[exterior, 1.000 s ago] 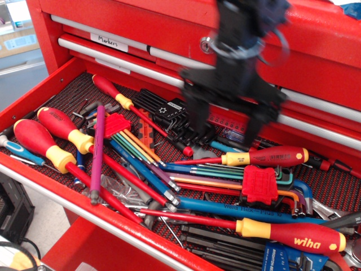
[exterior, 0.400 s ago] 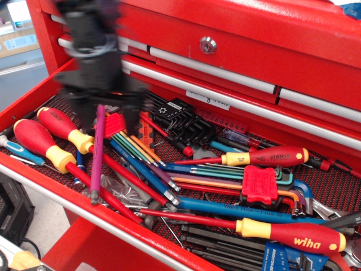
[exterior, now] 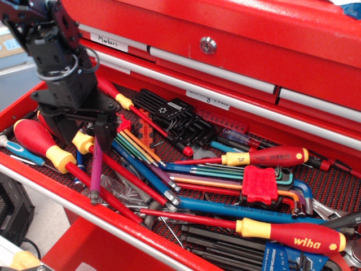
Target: Pick up violet Allen key
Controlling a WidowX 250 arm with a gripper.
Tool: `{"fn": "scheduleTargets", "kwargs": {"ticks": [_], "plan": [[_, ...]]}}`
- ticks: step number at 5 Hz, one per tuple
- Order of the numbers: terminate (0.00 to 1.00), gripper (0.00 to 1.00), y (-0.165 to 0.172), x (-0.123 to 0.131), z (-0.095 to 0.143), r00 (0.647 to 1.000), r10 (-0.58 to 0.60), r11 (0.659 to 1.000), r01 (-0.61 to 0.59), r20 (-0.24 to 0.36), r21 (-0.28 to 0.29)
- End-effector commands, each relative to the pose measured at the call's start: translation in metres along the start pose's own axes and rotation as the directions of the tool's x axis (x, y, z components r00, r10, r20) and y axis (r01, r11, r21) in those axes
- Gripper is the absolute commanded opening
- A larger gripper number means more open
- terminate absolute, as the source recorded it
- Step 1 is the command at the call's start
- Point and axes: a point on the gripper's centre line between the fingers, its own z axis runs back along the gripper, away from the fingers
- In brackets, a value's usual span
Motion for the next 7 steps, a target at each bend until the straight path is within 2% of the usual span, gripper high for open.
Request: {"fn": "scheduleTargets", "kwargs": {"ticks": [1,3,4,5,6,7], "plan": [[0.00,1.00,0.001,0.000,-0.031,0.999,-0.035,0.999,0.036,0.020,-0.039],[0.00,1.00,0.008,-0.001,-0.055,1.000,-0.017,0.996,0.017,0.001,-0.091],[0.00,0.00,0.006,-0.005,-0.056,1.000,0.025,0.995,-0.026,-0.016,-0.095],[0.00,0.00,0.005,-0.006,-0.051,0.999,0.028,0.995,-0.031,-0.026,-0.091],[0.00,0.00,-0.001,-0.005,-0.038,0.999,0.034,0.998,-0.037,-0.041,-0.059],[0.00,0.00,-0.014,-0.005,-0.009,0.999,0.051,0.998,-0.051,-0.018,0.020]]}}
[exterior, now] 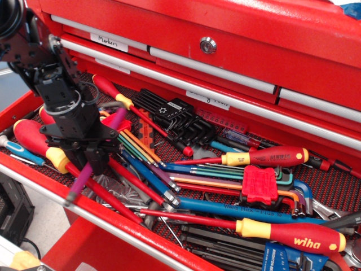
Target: Pick up violet Allen key
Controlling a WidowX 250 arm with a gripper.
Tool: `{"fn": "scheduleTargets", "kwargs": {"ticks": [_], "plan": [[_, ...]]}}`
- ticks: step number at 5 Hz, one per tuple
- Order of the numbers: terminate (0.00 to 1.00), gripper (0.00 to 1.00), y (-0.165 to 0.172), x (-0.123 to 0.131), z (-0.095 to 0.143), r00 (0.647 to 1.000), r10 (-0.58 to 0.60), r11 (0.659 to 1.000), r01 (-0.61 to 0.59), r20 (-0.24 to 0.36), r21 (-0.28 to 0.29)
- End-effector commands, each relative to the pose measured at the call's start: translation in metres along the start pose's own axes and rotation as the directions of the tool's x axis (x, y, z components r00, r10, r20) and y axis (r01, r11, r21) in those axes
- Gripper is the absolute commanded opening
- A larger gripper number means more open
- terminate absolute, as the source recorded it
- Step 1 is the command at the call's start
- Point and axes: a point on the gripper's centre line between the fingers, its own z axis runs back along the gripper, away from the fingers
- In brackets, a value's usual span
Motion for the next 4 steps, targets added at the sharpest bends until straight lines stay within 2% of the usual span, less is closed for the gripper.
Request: {"fn": "scheduleTargets", "kwargs": {"ticks": [1,2,3,4], "plan": [[0.00,0.00,-0.023,0.004,0.054,0.996,0.014,0.993,-0.024,0.085,0.113],[0.00,0.00,-0.029,0.011,0.079,0.985,0.030,0.983,-0.060,0.169,0.174],[0.00,0.00,-0.028,0.023,0.103,0.964,0.051,0.972,-0.108,0.261,0.208],[0.00,0.00,-0.030,0.028,0.140,0.898,0.071,0.942,-0.203,0.433,0.266]]}}
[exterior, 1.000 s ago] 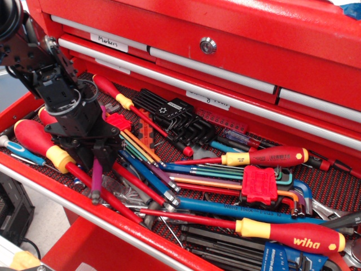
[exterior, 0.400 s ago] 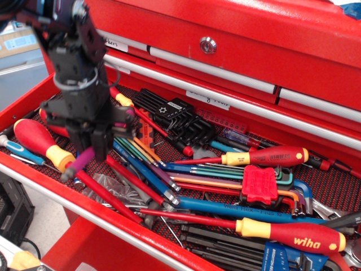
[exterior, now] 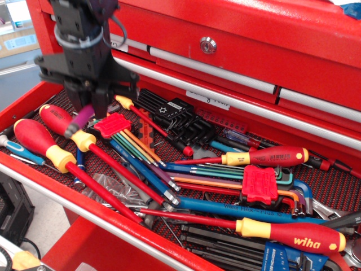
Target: Pick up violet Allen key
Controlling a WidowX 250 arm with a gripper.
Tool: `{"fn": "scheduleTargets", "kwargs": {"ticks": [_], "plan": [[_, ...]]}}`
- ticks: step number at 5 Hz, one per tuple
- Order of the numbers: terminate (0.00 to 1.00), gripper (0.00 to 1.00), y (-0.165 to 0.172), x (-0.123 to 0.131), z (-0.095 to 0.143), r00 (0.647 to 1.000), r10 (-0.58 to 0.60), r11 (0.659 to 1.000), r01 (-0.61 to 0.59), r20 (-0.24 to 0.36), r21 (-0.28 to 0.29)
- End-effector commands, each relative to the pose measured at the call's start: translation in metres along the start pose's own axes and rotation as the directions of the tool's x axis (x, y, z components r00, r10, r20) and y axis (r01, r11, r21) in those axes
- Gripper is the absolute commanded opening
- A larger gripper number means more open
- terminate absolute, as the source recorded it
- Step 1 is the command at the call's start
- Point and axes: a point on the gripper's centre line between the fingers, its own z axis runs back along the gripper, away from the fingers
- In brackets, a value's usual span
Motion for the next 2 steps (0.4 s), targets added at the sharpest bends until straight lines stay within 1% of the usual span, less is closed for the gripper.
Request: {"fn": "scheduleTargets", "kwargs": {"ticks": [1,2], "plan": [[0.00,0.00,0.009,0.033,0.068,0.955,0.118,0.984,-0.150,0.272,0.099],[1.00,0.00,0.019,0.048,0.094,0.946,0.104,0.980,-0.151,0.308,0.131]]}}
